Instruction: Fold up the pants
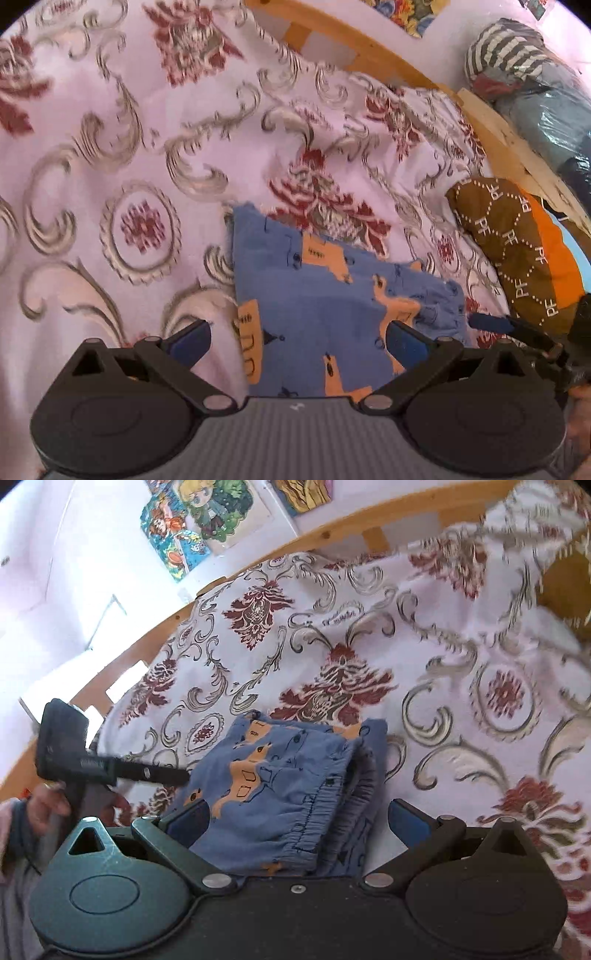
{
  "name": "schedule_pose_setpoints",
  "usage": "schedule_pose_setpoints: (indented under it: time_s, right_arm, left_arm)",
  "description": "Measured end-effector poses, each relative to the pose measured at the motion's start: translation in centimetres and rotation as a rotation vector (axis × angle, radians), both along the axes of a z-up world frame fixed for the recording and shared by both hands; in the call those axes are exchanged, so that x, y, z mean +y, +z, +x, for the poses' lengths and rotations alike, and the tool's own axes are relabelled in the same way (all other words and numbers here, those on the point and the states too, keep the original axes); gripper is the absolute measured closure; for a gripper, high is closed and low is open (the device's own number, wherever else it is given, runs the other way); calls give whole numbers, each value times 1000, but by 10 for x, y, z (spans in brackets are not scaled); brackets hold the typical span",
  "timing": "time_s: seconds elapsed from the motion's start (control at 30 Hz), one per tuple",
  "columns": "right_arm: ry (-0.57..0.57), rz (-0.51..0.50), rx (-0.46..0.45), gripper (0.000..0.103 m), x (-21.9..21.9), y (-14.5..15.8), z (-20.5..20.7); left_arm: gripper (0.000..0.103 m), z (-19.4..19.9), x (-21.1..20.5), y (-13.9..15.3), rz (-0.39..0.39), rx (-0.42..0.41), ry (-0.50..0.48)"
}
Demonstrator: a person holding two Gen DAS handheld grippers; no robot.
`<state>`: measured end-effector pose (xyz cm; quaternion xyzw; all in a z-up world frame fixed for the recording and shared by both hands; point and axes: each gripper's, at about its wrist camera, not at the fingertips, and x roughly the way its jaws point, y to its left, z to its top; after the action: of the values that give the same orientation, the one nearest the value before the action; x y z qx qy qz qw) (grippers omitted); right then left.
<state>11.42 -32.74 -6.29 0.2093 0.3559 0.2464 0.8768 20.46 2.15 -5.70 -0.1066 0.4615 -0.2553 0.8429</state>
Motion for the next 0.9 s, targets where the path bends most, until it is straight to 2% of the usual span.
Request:
schedule_pose_setpoints:
  time_s: [0.07,0.4,0.7,0.77,0.9]
  right_arm:
    - [-3,11,23,1,-1,-6,3]
    - [8,21,27,1,-5,-18,3]
    - [-37,73,24,1,-9,-18,0]
    - [-53,67,20,4,-7,-18,0]
    - [-100,70,28,25,-7,-19,-3]
  left_arm:
    - [0,-1,-5,-7,29,1,-35]
    - [0,-17,-32,-22,198,-128,-191]
    - [0,-14,-29,-24,191,-123,-210]
    - [0,-14,-28,-24,192,-125,-217]
    - [0,-12,-25,-22,175,-108,-218]
